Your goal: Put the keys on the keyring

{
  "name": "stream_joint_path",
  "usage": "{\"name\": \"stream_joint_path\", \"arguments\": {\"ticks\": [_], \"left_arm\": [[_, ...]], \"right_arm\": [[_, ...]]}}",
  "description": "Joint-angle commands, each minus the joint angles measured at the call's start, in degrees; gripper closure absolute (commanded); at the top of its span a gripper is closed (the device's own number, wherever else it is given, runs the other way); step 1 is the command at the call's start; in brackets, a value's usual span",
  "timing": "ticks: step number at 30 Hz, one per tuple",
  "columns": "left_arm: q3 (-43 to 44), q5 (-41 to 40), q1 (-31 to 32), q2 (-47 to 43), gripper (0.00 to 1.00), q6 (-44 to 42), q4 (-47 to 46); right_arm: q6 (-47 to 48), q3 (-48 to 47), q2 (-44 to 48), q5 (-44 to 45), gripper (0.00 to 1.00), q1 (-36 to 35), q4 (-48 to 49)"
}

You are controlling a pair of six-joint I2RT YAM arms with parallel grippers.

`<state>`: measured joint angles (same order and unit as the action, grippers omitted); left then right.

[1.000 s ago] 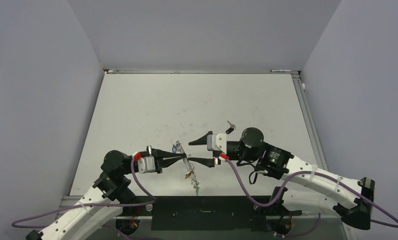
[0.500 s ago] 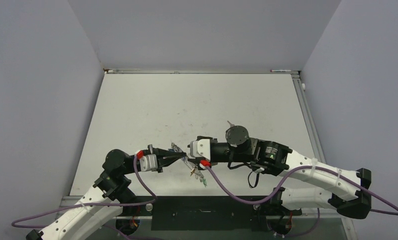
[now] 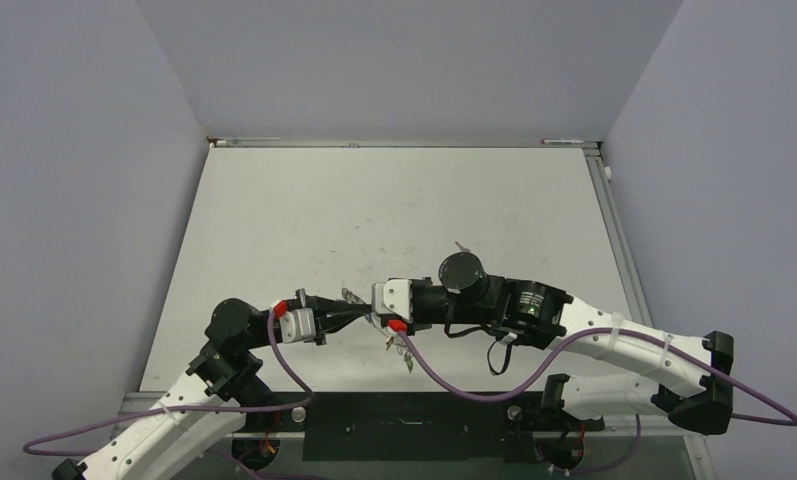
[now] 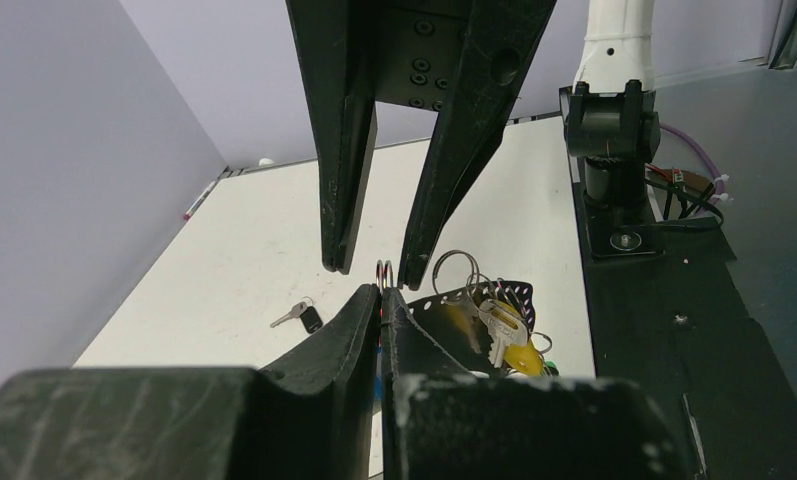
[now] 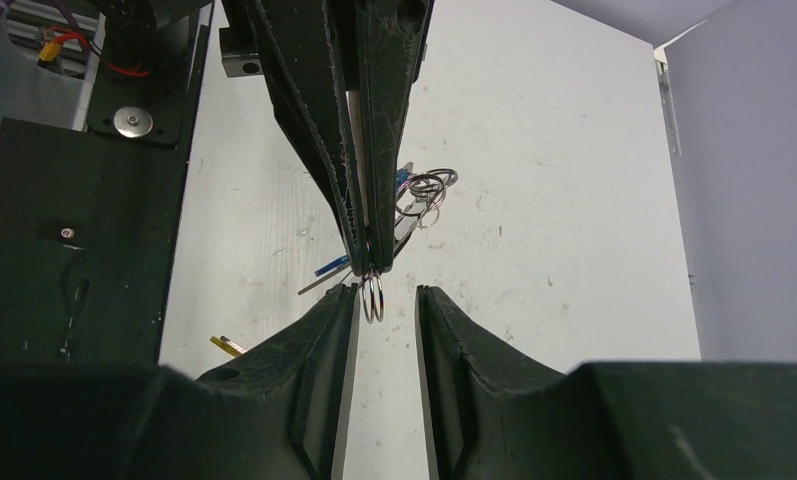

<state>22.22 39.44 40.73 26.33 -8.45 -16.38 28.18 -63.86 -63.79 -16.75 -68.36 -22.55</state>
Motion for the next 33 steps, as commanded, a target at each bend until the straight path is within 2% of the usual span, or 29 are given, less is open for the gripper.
{"name": "stream_joint_path", "arguments": {"ticks": [1, 7, 12, 14, 20, 22, 33], "left_arm": [[2.9, -0.4, 0.0, 0.0, 1.00, -0.6, -2.2], [2.8, -0.5, 0.1, -0.3, 1.00, -0.5, -2.2], [2.8, -0.3, 0.1, -0.2, 1.00, -0.6, -2.2], [2.6, -0.6, 0.1, -0.5, 0.99, -0.6, -2.2], [1.7, -1.6, 0.0, -2.2, 0.69, -1.0, -2.4], [1.8, -1.5, 0.1, -2.0, 0.64, -1.1, -2.5], [2.0, -1.1, 0.1, -0.5, 0.63, -0.8, -2.8]], "right_arm": [[0.6, -0.1, -0.8, 0.8, 0.72, -0.4, 2.8], [0.6, 0.1, -1.7, 0.7, 0.81, -0.4, 3.6], [0.7, 0.6, -1.5, 1.0, 0.95, -0.4, 4.8], [0.8, 1.3, -0.7, 1.7, 0.95, -0.3, 6.0], [0.4, 4.1, 4.5, 2.7, 0.95, -0.3, 11.0], [0.3, 4.3, 5.2, 2.7, 0.95, -0.3, 11.5], [-0.4, 4.9, 6.6, 2.3, 0.95, -0.4, 13.2]]}}
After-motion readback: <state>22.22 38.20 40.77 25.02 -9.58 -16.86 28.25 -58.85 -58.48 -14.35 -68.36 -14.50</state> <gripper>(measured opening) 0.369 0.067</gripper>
